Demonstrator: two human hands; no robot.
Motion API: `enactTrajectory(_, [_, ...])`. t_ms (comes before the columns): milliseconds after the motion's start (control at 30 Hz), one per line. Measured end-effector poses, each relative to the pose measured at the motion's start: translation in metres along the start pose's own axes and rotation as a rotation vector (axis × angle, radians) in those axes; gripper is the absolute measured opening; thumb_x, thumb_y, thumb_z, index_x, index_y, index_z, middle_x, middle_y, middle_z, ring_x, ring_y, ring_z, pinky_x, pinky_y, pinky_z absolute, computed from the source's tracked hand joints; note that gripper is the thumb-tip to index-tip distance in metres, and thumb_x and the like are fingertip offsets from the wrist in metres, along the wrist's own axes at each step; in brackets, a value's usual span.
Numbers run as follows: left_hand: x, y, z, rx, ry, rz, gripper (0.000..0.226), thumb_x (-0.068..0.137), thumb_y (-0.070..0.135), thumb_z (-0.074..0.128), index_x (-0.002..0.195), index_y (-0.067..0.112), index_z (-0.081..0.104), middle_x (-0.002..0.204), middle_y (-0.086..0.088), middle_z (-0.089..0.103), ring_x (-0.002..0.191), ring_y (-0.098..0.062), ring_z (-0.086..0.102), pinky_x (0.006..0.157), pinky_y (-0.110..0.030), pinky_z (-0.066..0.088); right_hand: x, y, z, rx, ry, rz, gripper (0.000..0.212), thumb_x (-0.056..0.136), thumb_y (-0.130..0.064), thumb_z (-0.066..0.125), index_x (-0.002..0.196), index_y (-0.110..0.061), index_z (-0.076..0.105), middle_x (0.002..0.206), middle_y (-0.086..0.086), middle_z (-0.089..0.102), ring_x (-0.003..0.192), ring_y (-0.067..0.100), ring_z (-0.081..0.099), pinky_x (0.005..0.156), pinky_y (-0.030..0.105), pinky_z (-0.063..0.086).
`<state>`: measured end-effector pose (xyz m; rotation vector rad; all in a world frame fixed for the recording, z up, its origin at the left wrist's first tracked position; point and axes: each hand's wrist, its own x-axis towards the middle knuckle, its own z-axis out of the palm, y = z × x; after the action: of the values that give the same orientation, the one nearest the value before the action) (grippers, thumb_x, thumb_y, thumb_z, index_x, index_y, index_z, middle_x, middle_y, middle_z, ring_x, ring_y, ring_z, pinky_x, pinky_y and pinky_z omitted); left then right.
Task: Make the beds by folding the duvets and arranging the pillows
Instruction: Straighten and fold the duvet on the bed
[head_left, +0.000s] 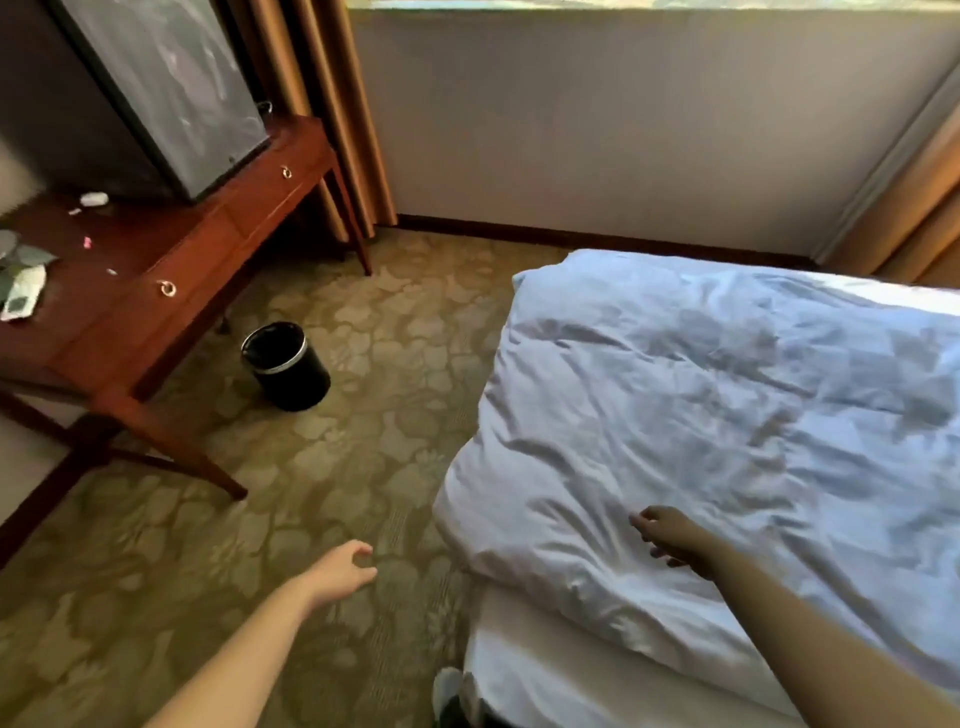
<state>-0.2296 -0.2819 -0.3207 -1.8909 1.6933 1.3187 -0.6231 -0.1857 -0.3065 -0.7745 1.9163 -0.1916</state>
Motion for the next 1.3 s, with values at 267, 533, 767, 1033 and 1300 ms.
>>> enactTrajectory(267, [0.173, 0.026, -0.016, 0.094, 0.019, 0.126, 0.088, 0.093, 0.01, 0.054, 0.147, 0.042, -0.007, 0.115, 0.0, 0.05, 0.087, -0.007, 0.056, 0.066, -0.016, 0.045, 0.129, -0.045, 0.119, -0.135, -0.062, 0.042, 0.085, 0.081, -0.062, 0.052, 0.144, -0.01, 0.03, 0.142, 0.01, 0.04, 0.13, 0.023, 0.04, 0.104, 0.027, 0.031])
enactTrajectory(533, [0.335, 0.014, 0.034, 0.044, -0.291, 0.137, 0.085, 0.084, -0.002, 0.058, 0.149, 0.03, 0.013, 0.146, -0.004, 0.034, 0.109, -0.015, 0.052, 0.075, -0.022, 0.054, 0.219, -0.018, 0.158, -0.56, -0.04, 0.186, 0.13, 0.036, -0.084, -0.006, 0.148, -0.021, -0.018, 0.144, 0.016, 0.021, 0.133, 0.034, 0.027, 0.11, 0.032, 0.023])
enactTrajectory(767, [0.326, 0.06, 0.052, 0.061, -0.589, 0.524, 0.051, 0.09, 0.01, 0.058, 0.136, 0.005, 0.038, 0.136, -0.009, 0.044, 0.131, -0.02, 0.039, 0.111, -0.026, 0.032, 0.217, -0.029, 0.17, -0.348, 0.089, 0.369, 0.087, 0.077, -0.073, 0.018, 0.151, -0.029, 0.004, 0.145, 0.019, 0.032, 0.134, 0.034, 0.027, 0.108, 0.032, 0.022])
enactTrajectory(1033, [0.228, 0.063, -0.077, 0.127, -0.536, 1.458, 0.035, 0.09, 0.029, 0.049, 0.124, 0.026, 0.056, 0.132, 0.005, 0.057, 0.123, -0.014, 0.05, 0.102, -0.026, 0.038, 0.149, -0.144, 0.171, 0.179, 0.97, 0.32, 0.066, 0.086, -0.05, 0.022, 0.122, -0.01, 0.059, 0.126, 0.022, 0.055, 0.118, 0.036, 0.049, 0.096, 0.039, 0.036])
enactTrajectory(1300, [0.326, -0.069, 0.009, 0.3, -1.055, 0.62, 0.043, 0.095, 0.054, 0.034, 0.092, 0.024, 0.065, 0.059, -0.007, 0.07, 0.044, -0.013, 0.061, 0.063, -0.022, 0.044, 0.204, -0.145, 0.282, -0.247, 0.094, 0.382, 0.126, 0.046, -0.089, -0.028, 0.15, -0.032, 0.016, 0.159, 0.001, 0.004, 0.146, 0.024, 0.005, 0.116, 0.046, 0.008])
